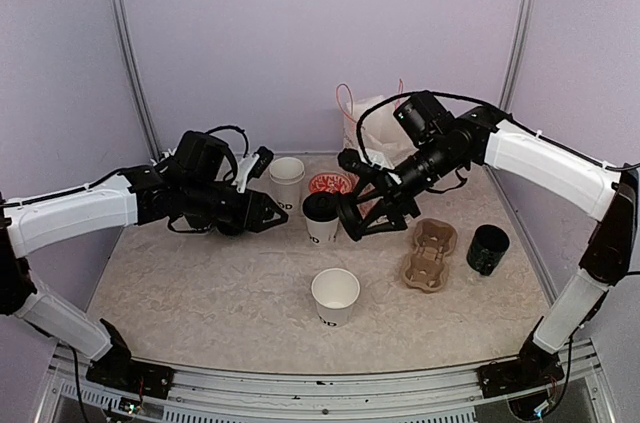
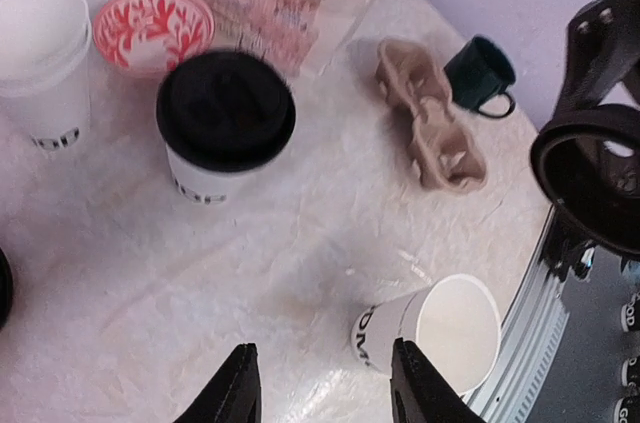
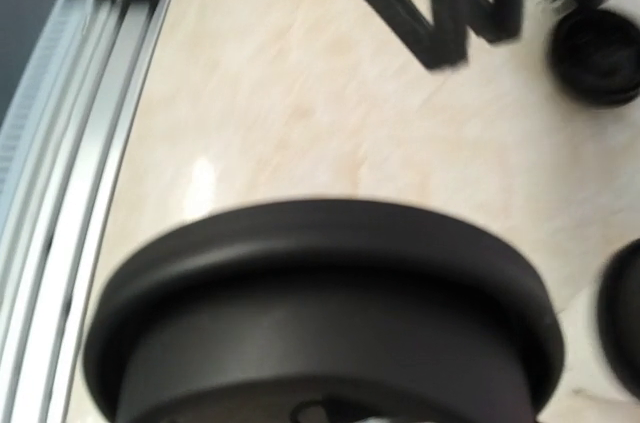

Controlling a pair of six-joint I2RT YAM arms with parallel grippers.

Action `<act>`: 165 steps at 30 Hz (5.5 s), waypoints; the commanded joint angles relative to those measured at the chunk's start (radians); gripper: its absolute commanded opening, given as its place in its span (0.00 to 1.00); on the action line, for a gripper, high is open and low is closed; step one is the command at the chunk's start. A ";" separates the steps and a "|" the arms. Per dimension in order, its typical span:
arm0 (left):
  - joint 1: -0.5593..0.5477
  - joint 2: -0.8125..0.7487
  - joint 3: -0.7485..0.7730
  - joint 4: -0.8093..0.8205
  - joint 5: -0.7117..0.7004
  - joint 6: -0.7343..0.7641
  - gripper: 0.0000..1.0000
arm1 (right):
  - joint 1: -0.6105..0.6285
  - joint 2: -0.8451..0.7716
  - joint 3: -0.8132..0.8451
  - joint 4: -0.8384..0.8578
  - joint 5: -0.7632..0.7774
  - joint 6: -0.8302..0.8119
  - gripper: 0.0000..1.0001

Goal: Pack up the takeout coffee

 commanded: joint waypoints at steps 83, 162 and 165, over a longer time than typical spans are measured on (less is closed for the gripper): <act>-0.172 0.214 -0.291 0.325 -0.071 -0.220 0.43 | 0.312 0.155 0.005 -0.193 0.470 -0.048 0.91; -0.251 0.254 -0.386 0.349 -0.019 -0.212 0.47 | 0.019 0.309 -0.333 0.146 -0.038 0.398 0.69; -0.260 0.246 -0.338 0.338 -0.032 -0.190 0.51 | 0.019 0.291 -0.324 0.134 -0.047 0.379 0.69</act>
